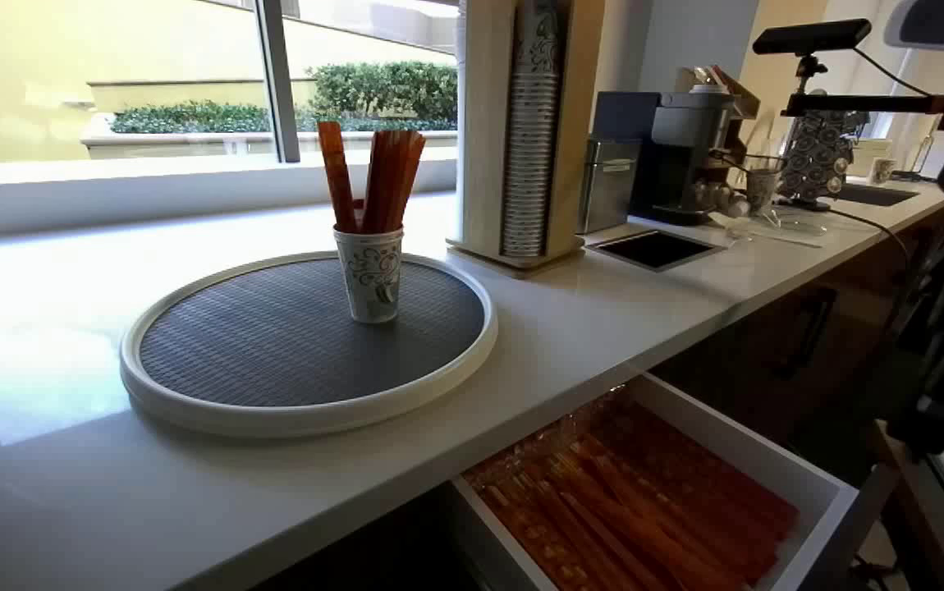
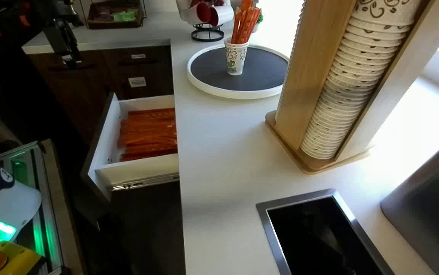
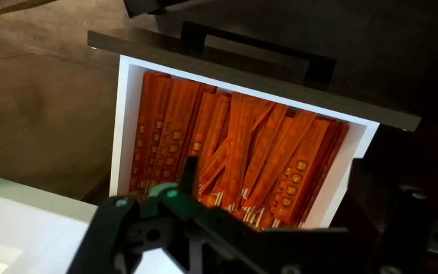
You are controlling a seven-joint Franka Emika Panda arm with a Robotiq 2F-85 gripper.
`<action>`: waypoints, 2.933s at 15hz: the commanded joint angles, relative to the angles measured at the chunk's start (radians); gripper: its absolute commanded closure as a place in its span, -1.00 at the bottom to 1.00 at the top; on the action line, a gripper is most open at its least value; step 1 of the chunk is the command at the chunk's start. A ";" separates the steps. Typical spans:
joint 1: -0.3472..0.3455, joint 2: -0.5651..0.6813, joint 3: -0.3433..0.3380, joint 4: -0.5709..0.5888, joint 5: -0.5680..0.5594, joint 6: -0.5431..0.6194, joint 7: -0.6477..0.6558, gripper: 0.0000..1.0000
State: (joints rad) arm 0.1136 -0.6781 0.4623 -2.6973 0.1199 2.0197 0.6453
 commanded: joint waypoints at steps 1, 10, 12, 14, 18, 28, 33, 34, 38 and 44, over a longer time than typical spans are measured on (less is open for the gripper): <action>0.024 0.007 -0.023 0.001 -0.018 0.000 0.014 -1.00; -0.014 0.040 -0.047 0.031 -0.012 -0.004 0.053 -1.00; -0.055 0.059 -0.093 0.059 -0.008 0.007 0.090 -1.00; -0.092 0.078 -0.136 0.102 -0.013 0.003 0.116 -1.00; -0.151 0.157 -0.211 0.229 -0.021 0.030 0.115 -1.00; -0.192 0.386 -0.322 0.617 -0.069 0.056 0.102 -1.00; -0.187 0.442 -0.394 0.713 -0.132 0.064 -0.108 -1.00; -0.192 0.451 -0.398 0.720 -0.140 0.062 -0.100 -1.00; -0.186 0.443 -0.407 0.709 -0.127 0.070 -0.092 -1.00; -0.187 0.539 -0.414 0.794 -0.102 0.142 -0.077 -1.00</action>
State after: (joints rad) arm -0.0777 -0.2172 0.0578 -1.9802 -0.0045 2.1275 0.5458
